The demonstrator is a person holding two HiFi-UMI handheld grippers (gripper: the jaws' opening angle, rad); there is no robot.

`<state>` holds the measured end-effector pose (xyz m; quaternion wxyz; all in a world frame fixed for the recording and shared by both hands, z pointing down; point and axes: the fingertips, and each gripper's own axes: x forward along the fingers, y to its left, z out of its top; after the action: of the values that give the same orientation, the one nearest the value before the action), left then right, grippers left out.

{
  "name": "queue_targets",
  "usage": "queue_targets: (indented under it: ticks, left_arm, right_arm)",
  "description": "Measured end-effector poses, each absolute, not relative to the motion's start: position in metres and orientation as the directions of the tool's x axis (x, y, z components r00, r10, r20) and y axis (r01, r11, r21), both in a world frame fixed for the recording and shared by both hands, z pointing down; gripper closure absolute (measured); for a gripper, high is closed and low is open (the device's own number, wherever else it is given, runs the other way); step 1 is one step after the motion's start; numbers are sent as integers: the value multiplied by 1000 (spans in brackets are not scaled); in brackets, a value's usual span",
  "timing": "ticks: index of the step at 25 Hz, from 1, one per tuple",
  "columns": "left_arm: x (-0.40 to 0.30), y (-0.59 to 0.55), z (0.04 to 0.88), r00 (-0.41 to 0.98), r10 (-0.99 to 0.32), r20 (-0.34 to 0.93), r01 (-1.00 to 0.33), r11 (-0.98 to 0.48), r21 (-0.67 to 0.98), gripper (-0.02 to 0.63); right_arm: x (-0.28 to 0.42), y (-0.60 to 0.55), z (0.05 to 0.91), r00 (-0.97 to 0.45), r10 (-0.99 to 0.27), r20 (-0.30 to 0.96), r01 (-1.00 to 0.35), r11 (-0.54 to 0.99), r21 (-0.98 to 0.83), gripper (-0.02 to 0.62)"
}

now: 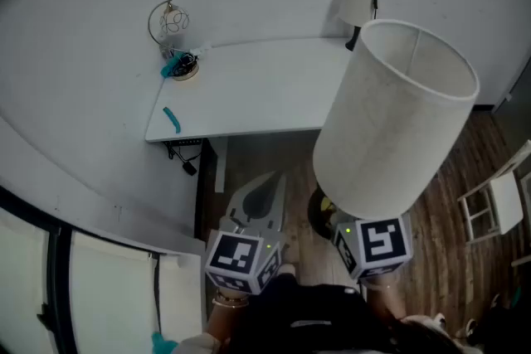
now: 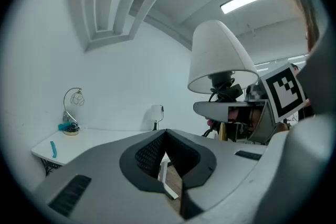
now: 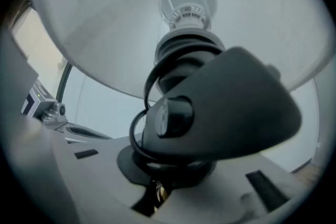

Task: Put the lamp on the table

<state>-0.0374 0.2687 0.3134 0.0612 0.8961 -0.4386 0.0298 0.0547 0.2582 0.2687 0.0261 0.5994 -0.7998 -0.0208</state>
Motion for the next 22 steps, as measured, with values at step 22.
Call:
queue_targets:
  ticks: [22]
  left_arm:
    - [-43, 239, 322, 685, -721, 104, -728, -683, 58, 614]
  right_arm:
    - [33, 228, 277, -213, -977, 16, -973, 214, 82, 568]
